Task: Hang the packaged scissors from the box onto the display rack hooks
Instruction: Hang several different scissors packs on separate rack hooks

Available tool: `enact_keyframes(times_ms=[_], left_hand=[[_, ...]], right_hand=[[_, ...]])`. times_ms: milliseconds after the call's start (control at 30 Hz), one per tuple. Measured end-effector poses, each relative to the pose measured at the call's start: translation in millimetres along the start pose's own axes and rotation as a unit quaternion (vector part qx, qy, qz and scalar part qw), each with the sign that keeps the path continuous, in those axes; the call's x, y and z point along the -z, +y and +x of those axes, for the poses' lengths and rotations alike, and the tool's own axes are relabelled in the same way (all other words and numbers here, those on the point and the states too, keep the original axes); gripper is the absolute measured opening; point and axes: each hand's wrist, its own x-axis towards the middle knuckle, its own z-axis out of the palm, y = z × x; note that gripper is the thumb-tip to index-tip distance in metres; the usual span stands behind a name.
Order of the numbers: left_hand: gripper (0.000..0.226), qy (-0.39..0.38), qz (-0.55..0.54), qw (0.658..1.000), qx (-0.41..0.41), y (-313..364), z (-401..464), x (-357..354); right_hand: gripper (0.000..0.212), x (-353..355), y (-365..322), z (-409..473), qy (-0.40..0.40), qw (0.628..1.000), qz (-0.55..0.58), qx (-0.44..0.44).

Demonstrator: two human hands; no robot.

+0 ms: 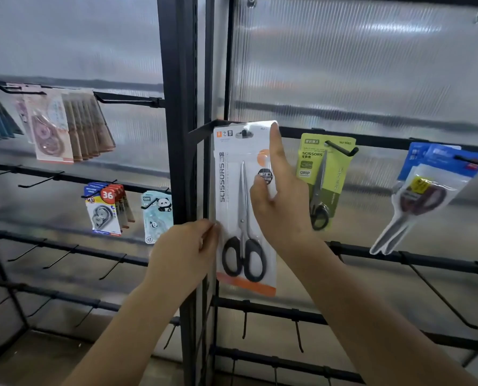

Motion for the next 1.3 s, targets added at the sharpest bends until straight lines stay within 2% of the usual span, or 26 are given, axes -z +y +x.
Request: enact_keyframes(times_ms=[200, 300, 467, 633, 800, 1033, 1300], left_hand=[[0.032, 0.021, 0.020, 0.999, -0.022, 4.4, 4.9, -3.0], [0.034, 0.016, 0.020, 0.999, -0.024, 5.7, 5.7, -4.7], [0.025, -0.005, 0.028, 0.999, -0.013, 3.1, 8.6, -4.4], [0.020, -0.015, 0.012, 1.000, 0.010, 5.6, 18.5, -2.5], [0.019, -0.031, -0.008, 0.999, -0.033, 17.2, 14.9, -10.7], [0.033, -0.123, -0.066, 0.990, -0.036, 41.6, -10.9, -77.7], [0.036, -0.285, -0.116, 0.950, -0.048, 81.6, -80.9, -177.6]], right_hand=[[0.063, 2.1, 5.4, -3.7, 0.027, 0.999, 0.021, -0.006], [0.064, 2.8, 9.4, -1.3, 0.015, 0.997, 0.053, -0.059], [0.064, 0.1, 14.6, 6.7, 0.009, 0.994, 0.061, -0.092], [0.068, -6.9, 32.0, 26.9, -0.028, 0.995, -0.022, -0.098], [0.068, -4.1, 56.4, 9.1, -0.046, 0.989, -0.108, -0.093], [0.043, 23.8, 103.5, -79.5, -0.089, 0.977, -0.096, -0.170], [0.035, 78.2, 168.2, -219.2, -0.106, 0.924, -0.090, -0.356]])
